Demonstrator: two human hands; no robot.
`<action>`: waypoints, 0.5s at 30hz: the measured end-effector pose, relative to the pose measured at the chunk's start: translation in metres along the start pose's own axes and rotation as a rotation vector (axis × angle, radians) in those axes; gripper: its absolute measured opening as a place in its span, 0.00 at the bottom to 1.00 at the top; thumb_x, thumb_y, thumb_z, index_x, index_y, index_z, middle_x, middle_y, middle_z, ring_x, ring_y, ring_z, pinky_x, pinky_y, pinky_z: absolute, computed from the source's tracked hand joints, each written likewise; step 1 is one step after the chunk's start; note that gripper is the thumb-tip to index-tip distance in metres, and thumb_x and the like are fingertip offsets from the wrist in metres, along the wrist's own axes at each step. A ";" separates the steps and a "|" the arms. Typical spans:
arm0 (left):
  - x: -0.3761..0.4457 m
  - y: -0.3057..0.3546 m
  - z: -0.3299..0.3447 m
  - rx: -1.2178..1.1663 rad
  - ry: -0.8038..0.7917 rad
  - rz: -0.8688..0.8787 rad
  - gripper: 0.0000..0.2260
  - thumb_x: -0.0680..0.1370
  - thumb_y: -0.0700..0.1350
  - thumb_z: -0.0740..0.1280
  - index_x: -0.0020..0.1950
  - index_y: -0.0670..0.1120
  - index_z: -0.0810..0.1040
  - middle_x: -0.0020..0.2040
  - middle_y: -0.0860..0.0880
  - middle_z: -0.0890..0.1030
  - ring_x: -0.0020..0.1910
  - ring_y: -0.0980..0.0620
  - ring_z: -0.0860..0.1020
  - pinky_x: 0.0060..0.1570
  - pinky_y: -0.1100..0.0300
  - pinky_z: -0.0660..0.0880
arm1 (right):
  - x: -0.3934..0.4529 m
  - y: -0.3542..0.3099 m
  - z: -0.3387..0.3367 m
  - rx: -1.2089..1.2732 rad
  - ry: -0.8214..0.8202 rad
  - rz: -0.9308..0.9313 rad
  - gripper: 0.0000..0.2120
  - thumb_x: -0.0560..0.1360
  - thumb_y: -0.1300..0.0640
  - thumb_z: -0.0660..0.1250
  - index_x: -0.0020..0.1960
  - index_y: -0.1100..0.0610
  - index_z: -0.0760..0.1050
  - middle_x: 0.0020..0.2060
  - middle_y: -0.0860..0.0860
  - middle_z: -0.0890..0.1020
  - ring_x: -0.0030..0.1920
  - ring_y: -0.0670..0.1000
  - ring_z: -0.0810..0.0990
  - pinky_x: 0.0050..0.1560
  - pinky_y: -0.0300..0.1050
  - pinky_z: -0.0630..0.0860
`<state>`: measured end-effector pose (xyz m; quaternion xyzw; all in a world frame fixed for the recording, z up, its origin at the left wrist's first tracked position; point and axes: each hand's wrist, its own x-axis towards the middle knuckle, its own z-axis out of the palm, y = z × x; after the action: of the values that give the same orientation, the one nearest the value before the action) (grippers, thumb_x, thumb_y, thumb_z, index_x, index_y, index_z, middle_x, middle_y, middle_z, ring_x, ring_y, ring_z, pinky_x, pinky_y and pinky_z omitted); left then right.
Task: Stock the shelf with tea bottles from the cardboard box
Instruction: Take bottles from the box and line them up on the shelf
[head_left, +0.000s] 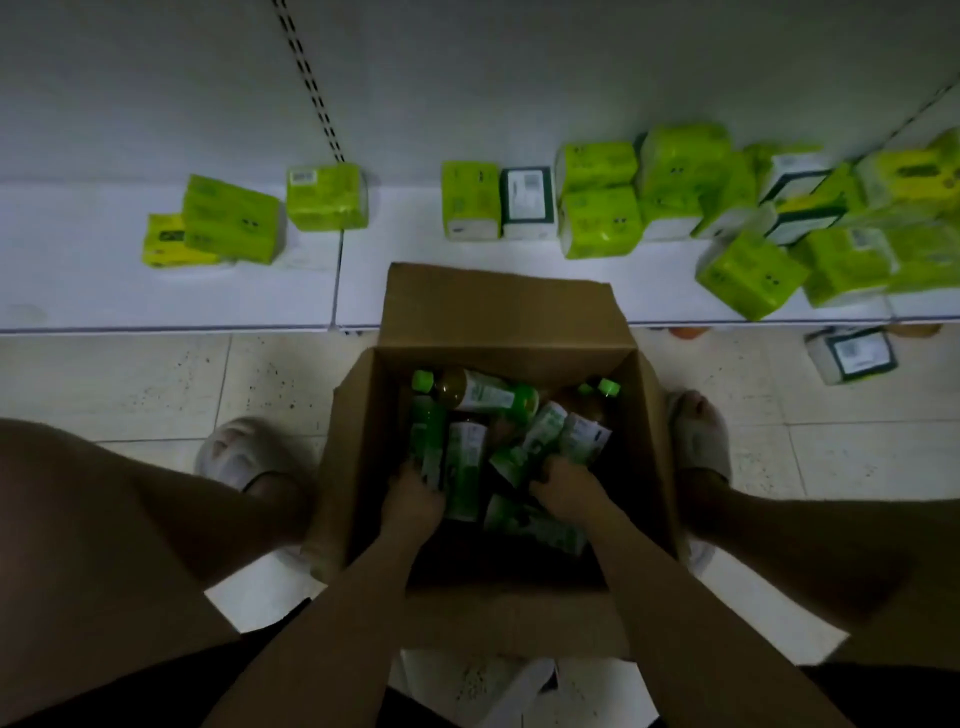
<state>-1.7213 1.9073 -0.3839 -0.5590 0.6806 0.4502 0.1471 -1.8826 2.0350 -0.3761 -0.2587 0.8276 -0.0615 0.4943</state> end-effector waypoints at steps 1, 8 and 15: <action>0.005 -0.001 0.003 -0.026 0.004 -0.036 0.17 0.80 0.44 0.62 0.66 0.39 0.69 0.59 0.41 0.76 0.56 0.40 0.76 0.49 0.55 0.73 | 0.005 0.002 0.012 -0.030 -0.042 0.009 0.13 0.78 0.52 0.62 0.59 0.57 0.74 0.55 0.57 0.79 0.52 0.58 0.78 0.56 0.55 0.78; 0.041 0.000 0.020 -0.212 -0.012 -0.210 0.27 0.80 0.40 0.63 0.76 0.41 0.57 0.71 0.39 0.68 0.69 0.39 0.68 0.66 0.51 0.67 | 0.010 0.001 0.062 -0.486 -0.130 0.037 0.26 0.80 0.56 0.60 0.76 0.57 0.58 0.70 0.59 0.68 0.68 0.60 0.69 0.61 0.61 0.71; 0.049 -0.014 0.027 0.007 -0.056 -0.219 0.24 0.78 0.48 0.64 0.72 0.44 0.64 0.66 0.40 0.72 0.63 0.38 0.73 0.62 0.48 0.72 | 0.031 0.007 0.078 -0.666 -0.126 0.046 0.24 0.79 0.62 0.61 0.73 0.63 0.61 0.70 0.61 0.68 0.74 0.60 0.58 0.64 0.57 0.68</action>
<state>-1.7331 1.8974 -0.4397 -0.6165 0.6128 0.4445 0.2163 -1.8300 2.0380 -0.4421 -0.3907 0.7755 0.2394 0.4343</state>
